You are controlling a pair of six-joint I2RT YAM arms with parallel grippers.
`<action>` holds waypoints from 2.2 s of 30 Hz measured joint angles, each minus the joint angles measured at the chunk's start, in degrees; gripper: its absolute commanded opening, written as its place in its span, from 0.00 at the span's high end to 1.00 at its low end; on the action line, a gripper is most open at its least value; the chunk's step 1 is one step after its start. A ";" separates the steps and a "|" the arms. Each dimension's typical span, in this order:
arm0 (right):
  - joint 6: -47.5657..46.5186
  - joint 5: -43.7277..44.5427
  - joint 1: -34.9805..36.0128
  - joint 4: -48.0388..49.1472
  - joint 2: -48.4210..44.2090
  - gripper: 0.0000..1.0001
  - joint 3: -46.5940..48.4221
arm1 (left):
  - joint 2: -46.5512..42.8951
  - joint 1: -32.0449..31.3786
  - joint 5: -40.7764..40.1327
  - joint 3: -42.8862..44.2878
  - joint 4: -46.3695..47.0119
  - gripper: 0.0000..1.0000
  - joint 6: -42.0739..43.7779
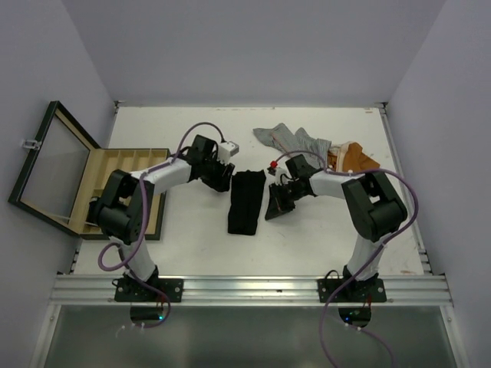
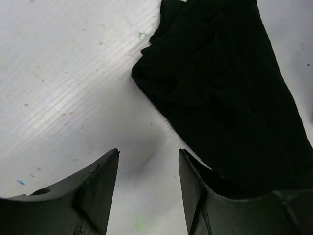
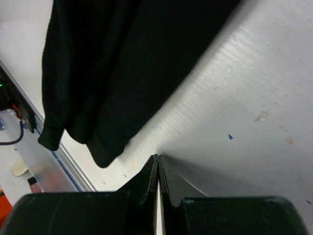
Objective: Roll the underwear
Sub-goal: Fold the underwear
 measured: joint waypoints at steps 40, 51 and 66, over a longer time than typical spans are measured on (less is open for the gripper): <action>9.20 0.57 -5.55 13.57 -3.37 0.91 0.61 | 5.68 -13.70 -7.19 15.91 -2.21 0.32 6.01; 12.79 2.82 -6.36 20.57 1.44 0.91 1.11 | 12.81 -15.08 -10.86 21.14 -3.58 0.34 6.03; 14.08 5.68 -7.52 22.69 1.33 0.91 1.22 | 15.08 -16.06 -11.58 22.40 -4.28 0.44 5.46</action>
